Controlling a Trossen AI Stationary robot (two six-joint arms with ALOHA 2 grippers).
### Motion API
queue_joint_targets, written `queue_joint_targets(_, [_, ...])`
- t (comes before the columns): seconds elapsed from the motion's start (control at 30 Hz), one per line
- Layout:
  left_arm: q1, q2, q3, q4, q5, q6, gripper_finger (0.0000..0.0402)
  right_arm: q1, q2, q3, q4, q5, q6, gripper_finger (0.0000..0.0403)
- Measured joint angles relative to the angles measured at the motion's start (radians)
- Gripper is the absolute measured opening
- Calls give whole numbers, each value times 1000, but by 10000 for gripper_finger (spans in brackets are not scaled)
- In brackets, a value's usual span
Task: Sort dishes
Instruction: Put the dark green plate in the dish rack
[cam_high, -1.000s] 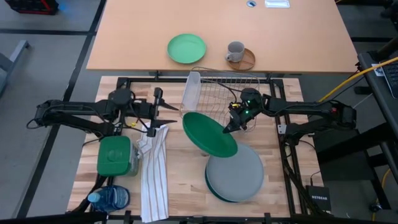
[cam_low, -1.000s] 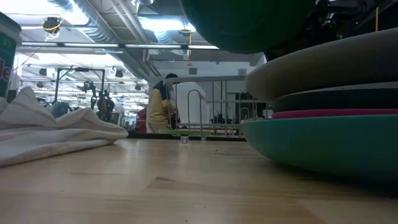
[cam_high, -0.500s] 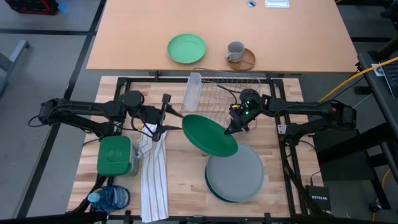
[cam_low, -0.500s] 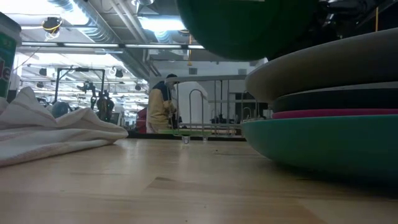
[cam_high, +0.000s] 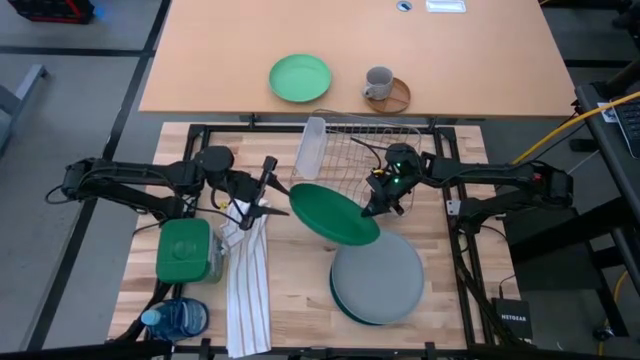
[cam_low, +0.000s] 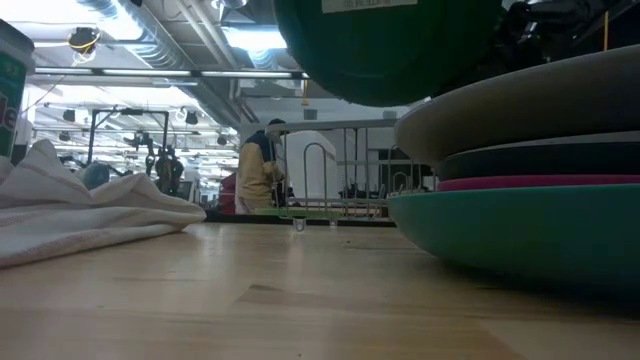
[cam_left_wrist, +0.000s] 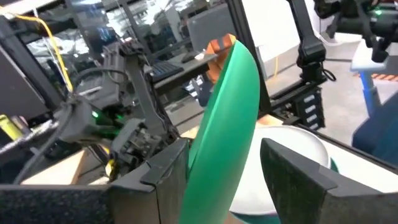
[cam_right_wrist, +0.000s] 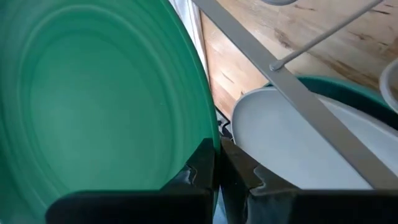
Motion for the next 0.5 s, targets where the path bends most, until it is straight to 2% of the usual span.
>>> queue_joint_targets(0.23, [0, 29, 0, -17, 5, 37, 178, 1, 0, 0, 2, -5, 79, 12])
queue_joint_targets(0.33, [0, 53, 0, -9, 12, 95, 154, 1, 0, 0, -1, -5, 82, 12])
queue_joint_targets(0.5, [-2, 82, 0, 9, 38, 187, 91, 1, 0, 0, -9, 17, 55, 12])
